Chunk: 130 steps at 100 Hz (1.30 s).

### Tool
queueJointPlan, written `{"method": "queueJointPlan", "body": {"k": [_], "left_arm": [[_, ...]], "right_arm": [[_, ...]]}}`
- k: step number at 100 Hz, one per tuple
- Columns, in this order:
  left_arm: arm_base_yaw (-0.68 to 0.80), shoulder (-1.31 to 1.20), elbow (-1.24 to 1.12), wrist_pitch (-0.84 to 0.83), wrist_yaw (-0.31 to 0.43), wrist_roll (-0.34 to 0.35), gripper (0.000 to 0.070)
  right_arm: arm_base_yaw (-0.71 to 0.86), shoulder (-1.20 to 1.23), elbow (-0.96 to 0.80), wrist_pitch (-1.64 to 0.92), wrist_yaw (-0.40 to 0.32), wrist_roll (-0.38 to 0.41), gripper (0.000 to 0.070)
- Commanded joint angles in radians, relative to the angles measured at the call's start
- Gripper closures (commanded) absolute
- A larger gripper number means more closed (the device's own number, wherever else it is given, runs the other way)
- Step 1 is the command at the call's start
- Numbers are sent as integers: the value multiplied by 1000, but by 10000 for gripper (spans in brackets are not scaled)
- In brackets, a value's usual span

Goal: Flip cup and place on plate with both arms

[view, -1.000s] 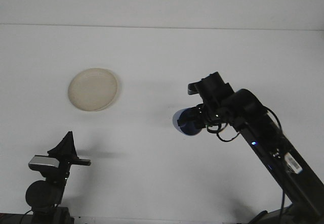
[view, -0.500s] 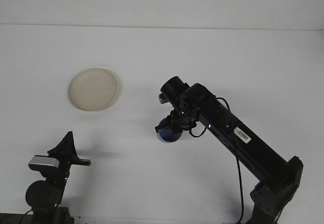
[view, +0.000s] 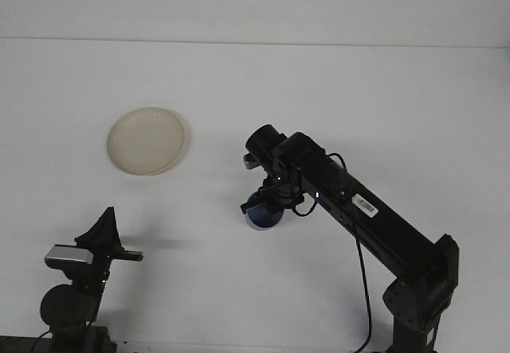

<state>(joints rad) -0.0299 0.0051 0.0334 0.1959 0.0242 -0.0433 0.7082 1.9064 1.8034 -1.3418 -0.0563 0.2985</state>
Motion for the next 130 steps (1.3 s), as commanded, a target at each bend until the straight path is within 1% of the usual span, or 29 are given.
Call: {"method": "queueJointPlan", "body": {"k": [1,61,72,75,79,83,84,86,92,96,99,105,130], "left_arm": [[2,-2,-19,14,-5,1,689],[2,-2,-19,14,-5,1,689],[2,-2,-19,14,-5,1,689],[2,-2,-19,14,-5,1,689],[2,-2,-19,14,-5,1,689],[2,-2,-19,14,-5,1,689],[2,-2,-19,14,-5,1,689],[2,-2,-19,14,-5,1,689],[2,-2,-19,14,-5,1,689],[2,-2,-19,14,-5,1,689],[2,-2,-19,14,-5,1,689],[2,-2,-19,14,-5,1,689],[2,-2,-19,14,-5,1,689]], "right_arm": [[13,37,14,-30,-3,-17,698],[17,106,13,-30,1,-42,697],[18,107,13,-30,1,-41,678],[18,107,13,-30,1,-41,658],[18,107,14,-30,1,-40,604],[17,107,14,-30,1,-38,522],[16,107,14,-29,1,-37,474],[16,107,14,-30,1,-37,448],[13,106,17,-30,1,-37,307],[11,106,18,-30,1,-37,237],[10,105,18,-30,0,-37,203],[9,103,19,-30,0,-38,172],[-7,47,23,-30,-9,-38,165]]}}
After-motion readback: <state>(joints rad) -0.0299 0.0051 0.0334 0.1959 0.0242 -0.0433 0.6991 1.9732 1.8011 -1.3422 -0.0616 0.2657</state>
